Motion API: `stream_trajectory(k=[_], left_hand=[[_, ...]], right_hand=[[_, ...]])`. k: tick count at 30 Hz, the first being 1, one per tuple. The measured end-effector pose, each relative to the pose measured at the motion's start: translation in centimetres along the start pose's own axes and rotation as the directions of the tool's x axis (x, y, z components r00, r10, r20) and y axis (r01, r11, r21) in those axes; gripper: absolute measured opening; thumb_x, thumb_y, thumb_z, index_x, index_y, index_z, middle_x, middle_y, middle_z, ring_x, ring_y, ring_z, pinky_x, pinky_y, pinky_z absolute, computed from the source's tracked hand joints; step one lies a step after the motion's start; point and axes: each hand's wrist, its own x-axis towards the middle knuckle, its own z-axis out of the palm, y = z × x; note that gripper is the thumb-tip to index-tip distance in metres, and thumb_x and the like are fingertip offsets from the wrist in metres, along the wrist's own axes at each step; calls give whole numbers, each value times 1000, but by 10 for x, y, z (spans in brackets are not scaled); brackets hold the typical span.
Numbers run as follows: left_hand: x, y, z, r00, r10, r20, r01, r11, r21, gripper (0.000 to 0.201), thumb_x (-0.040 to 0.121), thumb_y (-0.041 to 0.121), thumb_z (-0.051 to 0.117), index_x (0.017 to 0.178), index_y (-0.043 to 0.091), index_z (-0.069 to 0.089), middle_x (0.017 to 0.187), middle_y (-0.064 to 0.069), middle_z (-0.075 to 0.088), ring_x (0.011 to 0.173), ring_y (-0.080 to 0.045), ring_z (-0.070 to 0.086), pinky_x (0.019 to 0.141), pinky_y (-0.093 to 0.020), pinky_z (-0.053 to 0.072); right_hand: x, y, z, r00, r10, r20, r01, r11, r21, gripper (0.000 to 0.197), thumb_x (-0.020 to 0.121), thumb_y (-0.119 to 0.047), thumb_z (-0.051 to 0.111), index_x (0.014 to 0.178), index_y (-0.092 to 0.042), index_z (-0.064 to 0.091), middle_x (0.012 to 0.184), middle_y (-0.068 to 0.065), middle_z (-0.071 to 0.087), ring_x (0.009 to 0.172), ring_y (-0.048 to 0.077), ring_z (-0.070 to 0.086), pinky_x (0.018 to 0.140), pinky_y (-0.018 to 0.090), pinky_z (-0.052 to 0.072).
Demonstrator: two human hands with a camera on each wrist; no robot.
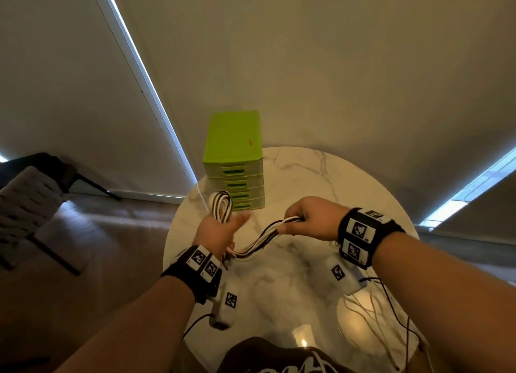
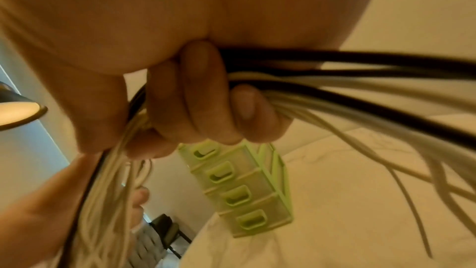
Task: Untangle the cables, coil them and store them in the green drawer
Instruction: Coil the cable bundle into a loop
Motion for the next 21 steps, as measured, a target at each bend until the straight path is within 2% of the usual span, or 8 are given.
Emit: stream_trajectory(k=[4,6,8,10,12,14,18,21], left_hand=[[-11,-3,12,975,147,165,-181,959,217,73,35,64,86,78,15,55,66,-4,57,59,-17,55,59,-37,48],[-15,-4,14,956,172,237,-239,926,294,75,35,64,88,82,15,58,68,1,61,62,-12,59,62,-35,51],[-17,-5,17,935,198,295,-304,876,374,75,41,61,93,98,24,62,79,10,68,71,-7,65,64,-28,54],[-18,-5,19,921,199,336,-340,831,440,67,53,49,94,108,30,61,89,12,69,80,-4,66,66,-21,51],[-16,-3,21,925,186,332,-335,812,478,50,62,36,90,103,24,63,87,9,69,77,-3,65,62,-20,50],[-14,-2,20,931,176,320,-322,808,494,41,65,30,90,98,19,67,84,3,71,74,-7,67,61,-23,54],[-14,-5,26,929,161,333,-332,761,557,41,63,30,88,97,21,68,81,6,70,70,-4,66,55,-19,52],[-12,-8,35,925,152,348,-345,722,600,45,62,34,87,101,20,69,80,7,67,67,0,61,50,-13,43]], right_hand=[[3,-19,-5,997,15,-75,-15,1000,-3,47,95,-59,58,80,-16,70,59,0,54,54,12,46,57,31,37],[6,-24,-5,991,42,-125,-42,999,-4,55,95,-61,55,82,-10,70,63,12,57,57,17,48,59,33,38],[9,-28,-4,986,52,-159,-54,999,-6,59,95,-63,53,83,-7,71,70,20,61,60,22,51,60,36,41],[13,-32,-3,985,59,-165,-57,998,15,55,95,-63,54,74,-15,70,61,14,56,57,20,49,58,36,40],[15,-30,-5,985,87,-152,-74,993,90,56,93,-64,57,61,-18,60,54,7,46,51,18,41,56,33,35],[12,-22,-9,986,144,-85,-132,983,128,61,87,-69,61,61,-14,60,51,1,53,49,16,45,57,31,37],[11,-23,-16,987,151,61,-145,986,-86,42,69,-64,80,84,-25,76,71,-10,73,66,5,64,71,29,53],[21,-36,-6,992,94,79,-62,940,-336,53,67,-54,82,112,-29,69,94,-8,73,86,15,67,83,38,58]])
